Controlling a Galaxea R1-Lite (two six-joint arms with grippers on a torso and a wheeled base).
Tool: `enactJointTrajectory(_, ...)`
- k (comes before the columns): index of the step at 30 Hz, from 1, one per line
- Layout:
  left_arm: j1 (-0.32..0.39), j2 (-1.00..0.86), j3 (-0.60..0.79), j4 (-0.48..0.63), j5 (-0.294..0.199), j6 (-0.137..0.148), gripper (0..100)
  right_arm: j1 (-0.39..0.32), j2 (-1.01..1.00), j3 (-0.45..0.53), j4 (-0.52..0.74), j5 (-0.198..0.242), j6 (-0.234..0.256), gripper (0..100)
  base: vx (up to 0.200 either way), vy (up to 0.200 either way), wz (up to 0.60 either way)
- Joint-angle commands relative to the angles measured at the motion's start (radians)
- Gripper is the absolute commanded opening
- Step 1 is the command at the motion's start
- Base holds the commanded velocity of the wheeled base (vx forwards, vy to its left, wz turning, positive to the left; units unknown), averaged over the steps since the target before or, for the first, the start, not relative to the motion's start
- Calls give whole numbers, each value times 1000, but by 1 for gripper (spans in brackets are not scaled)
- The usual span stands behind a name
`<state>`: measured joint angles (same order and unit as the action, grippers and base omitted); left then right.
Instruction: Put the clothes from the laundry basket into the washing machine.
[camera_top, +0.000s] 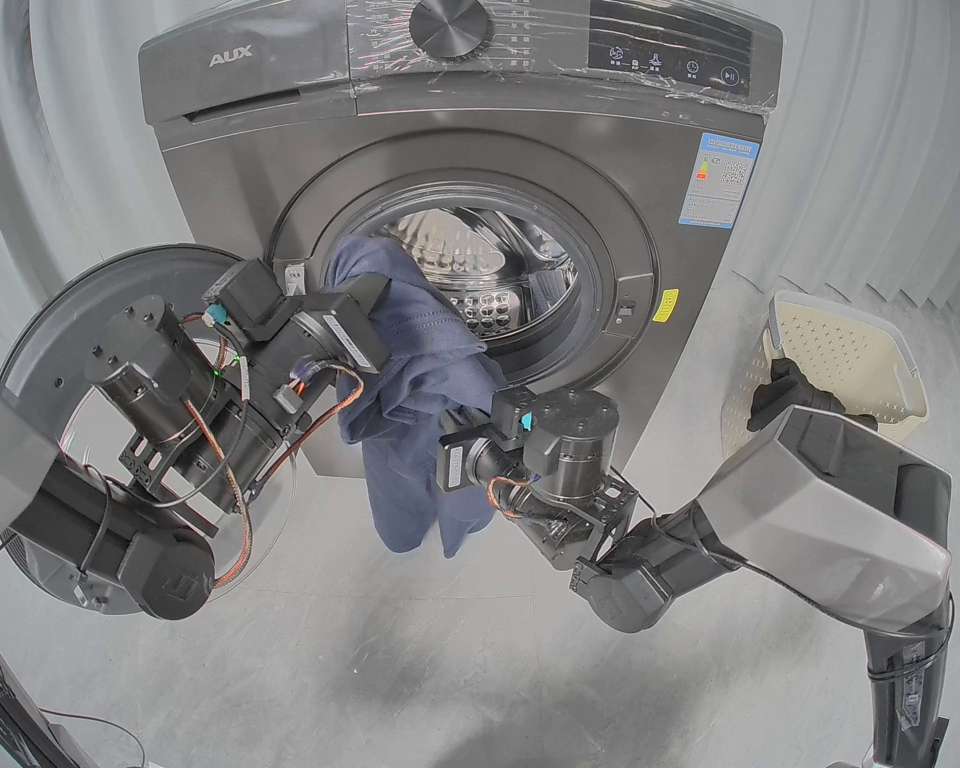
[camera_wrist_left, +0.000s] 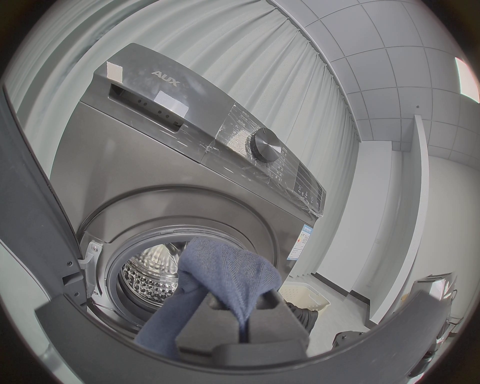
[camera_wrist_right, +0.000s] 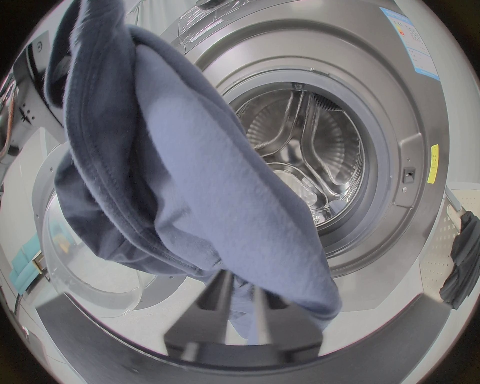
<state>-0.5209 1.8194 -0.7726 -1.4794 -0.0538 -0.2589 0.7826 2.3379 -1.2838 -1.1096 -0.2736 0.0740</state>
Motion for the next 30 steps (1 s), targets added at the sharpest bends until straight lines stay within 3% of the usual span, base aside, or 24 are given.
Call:
enactJointTrajectory(1, -1, -3, -2, -1, 0, 0, 0, 15, 11, 4, -7, 16, 1, 100, 0, 0, 0)
enactJointTrajectory(13, -1, 1, -2, -1, 2, 0, 0, 112, -20, 11, -33, 27, -5, 100, 0, 0, 0)
enactJointTrajectory(30, -1, 5, -1, -1, 2, 0, 0, 18, -25, -120, -15, -7, -2, 100, 0, 0, 0)
